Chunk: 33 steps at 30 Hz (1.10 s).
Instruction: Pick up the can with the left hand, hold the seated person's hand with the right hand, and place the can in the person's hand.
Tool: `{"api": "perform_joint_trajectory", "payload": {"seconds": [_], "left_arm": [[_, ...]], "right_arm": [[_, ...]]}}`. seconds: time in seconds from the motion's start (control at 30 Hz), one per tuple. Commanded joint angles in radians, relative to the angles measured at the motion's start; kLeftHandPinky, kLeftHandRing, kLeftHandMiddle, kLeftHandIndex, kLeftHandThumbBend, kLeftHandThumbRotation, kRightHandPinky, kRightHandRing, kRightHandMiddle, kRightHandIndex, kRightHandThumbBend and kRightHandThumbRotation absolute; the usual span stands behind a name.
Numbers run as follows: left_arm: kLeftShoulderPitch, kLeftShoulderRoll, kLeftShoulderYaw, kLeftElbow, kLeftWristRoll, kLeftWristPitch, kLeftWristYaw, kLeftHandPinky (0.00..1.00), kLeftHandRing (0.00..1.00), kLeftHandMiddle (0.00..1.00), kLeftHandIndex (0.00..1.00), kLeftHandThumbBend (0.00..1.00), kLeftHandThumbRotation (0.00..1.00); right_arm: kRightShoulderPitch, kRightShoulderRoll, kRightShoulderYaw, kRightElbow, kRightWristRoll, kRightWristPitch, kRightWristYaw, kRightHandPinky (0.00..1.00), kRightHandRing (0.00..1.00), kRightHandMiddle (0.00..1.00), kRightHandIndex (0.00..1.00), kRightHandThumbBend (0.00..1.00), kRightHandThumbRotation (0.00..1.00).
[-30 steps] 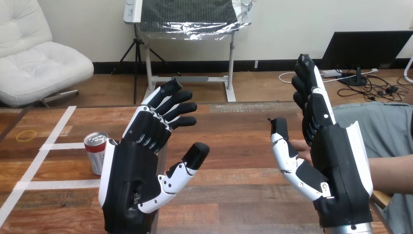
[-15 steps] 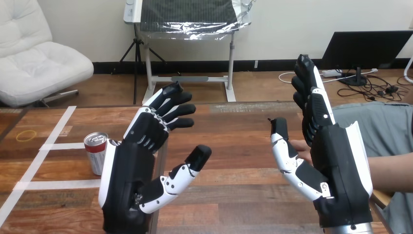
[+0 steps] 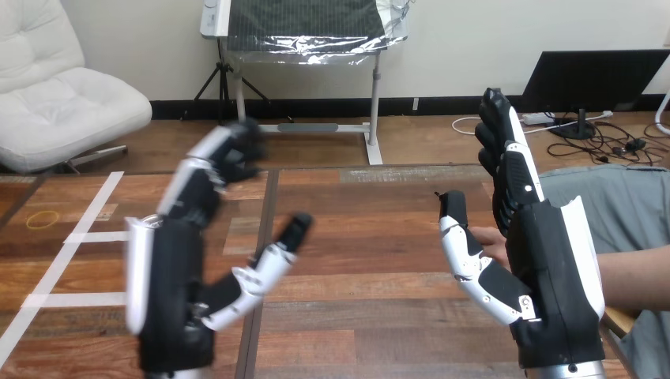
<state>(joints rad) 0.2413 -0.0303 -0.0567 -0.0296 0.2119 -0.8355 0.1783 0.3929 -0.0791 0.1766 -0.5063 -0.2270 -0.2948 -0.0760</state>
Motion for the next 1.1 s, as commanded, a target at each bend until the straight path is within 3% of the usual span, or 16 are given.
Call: {"api": "perform_joint_trajectory", "payload": {"seconds": [0.0,0.47,0.87,1.07], "left_arm": [[-0.068,-0.025,0.050,-0.063,0.033,0.009,0.041,0.76,0.82,0.83,0.81,0.64,0.20],[-0.105,-0.007,0.123,-0.061,0.071,0.070,0.108,0.78,0.87,0.88,0.85,0.64,0.19],[-0.149,0.028,0.162,-0.032,0.052,0.092,0.118,0.81,0.90,0.90,0.86,0.67,0.17],[-0.168,0.042,0.185,-0.018,0.075,0.127,0.131,0.82,0.91,0.91,0.87,0.70,0.20]], "right_arm": [[-0.035,0.024,-0.011,-0.025,-0.007,-0.008,-0.012,1.00,1.00,1.00,1.00,0.04,0.00],[-0.036,0.025,-0.012,-0.019,-0.018,-0.016,-0.021,1.00,1.00,1.00,1.00,0.04,0.00],[-0.033,0.024,-0.014,-0.020,-0.040,-0.010,-0.032,1.00,1.00,1.00,1.00,0.04,0.00],[-0.031,0.026,-0.012,-0.025,-0.054,0.001,-0.038,1.00,1.00,1.00,1.00,0.05,0.00]]}}
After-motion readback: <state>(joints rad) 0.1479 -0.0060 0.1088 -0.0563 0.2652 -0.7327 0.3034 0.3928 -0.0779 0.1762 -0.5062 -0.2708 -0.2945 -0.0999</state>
